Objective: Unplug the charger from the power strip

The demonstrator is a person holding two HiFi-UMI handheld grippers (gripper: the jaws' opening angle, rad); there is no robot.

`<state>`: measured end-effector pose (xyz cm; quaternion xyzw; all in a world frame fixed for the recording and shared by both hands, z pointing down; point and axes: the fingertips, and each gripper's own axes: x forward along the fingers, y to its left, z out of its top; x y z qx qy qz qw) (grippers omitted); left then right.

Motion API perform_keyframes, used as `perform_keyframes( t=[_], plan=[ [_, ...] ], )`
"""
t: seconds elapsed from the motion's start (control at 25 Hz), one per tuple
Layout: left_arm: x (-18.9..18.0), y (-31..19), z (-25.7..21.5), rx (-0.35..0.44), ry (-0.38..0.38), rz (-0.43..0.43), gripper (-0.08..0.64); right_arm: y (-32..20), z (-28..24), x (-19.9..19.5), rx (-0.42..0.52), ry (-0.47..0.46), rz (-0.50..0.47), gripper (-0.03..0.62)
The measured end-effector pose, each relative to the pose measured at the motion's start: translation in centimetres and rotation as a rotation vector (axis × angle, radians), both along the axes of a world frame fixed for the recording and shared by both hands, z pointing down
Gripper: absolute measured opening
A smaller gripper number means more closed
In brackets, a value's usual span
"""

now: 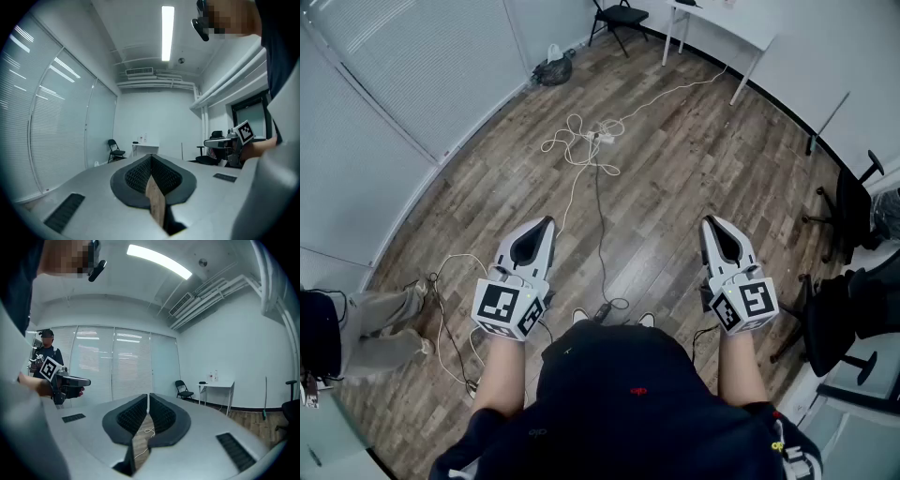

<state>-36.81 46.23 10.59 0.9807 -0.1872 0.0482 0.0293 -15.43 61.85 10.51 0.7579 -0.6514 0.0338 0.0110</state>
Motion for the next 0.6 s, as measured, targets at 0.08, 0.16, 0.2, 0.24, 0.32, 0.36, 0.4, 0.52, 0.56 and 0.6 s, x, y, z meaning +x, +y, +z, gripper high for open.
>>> perform_keyframes(
  t=[0.08,0.16,0.2,0.24,0.32,0.36,0.4,0.52,0.56,0.6],
  plan=[
    [-0.2,-0.1,0.3,-0.004,-0.006,-0.001,0.020,-0.5,0.0,-0.4,0.000,0.000,-0.010,0.032],
    [-0.5,-0.4,0.4,-0.006,-0.007,-0.002,0.020,-0.9,0.1,-0.8,0.000,0.005,-0.016,0.033],
    [-0.7,-0.6,0.5,-0.007,-0.006,-0.002,0.020,-1.2,0.1,-1.1,-0.001,0.008,-0.019,0.034],
    [-1.0,-0.8,0.5,-0.008,-0.004,-0.003,0.018,-1.5,0.1,-1.4,-0.002,0.011,-0.022,0.033],
    [-1.4,-1.1,0.5,-0.009,-0.004,-0.002,0.018,-2.0,0.1,-1.9,-0.006,0.015,-0.026,0.034],
    [-1.4,-1.2,0.5,-0.009,-0.005,0.000,0.018,-2.1,0.1,-2.0,-0.007,0.014,-0.026,0.034],
    [-1.4,-1.3,0.5,-0.009,-0.007,0.002,0.020,-2.2,0.1,-2.1,-0.005,0.011,-0.025,0.033],
    [-1.4,-1.7,0.6,-0.012,-0.004,0.013,0.020,-2.5,0.1,-2.3,0.013,-0.007,-0.023,0.034],
    [-1.4,-1.9,0.6,-0.014,-0.002,0.016,0.020,-2.7,0.1,-2.4,0.014,-0.010,-0.022,0.034],
    [-1.4,-2.1,0.6,-0.015,0.001,0.018,0.020,-2.9,0.1,-2.5,0.009,-0.012,-0.020,0.034]
  ],
)
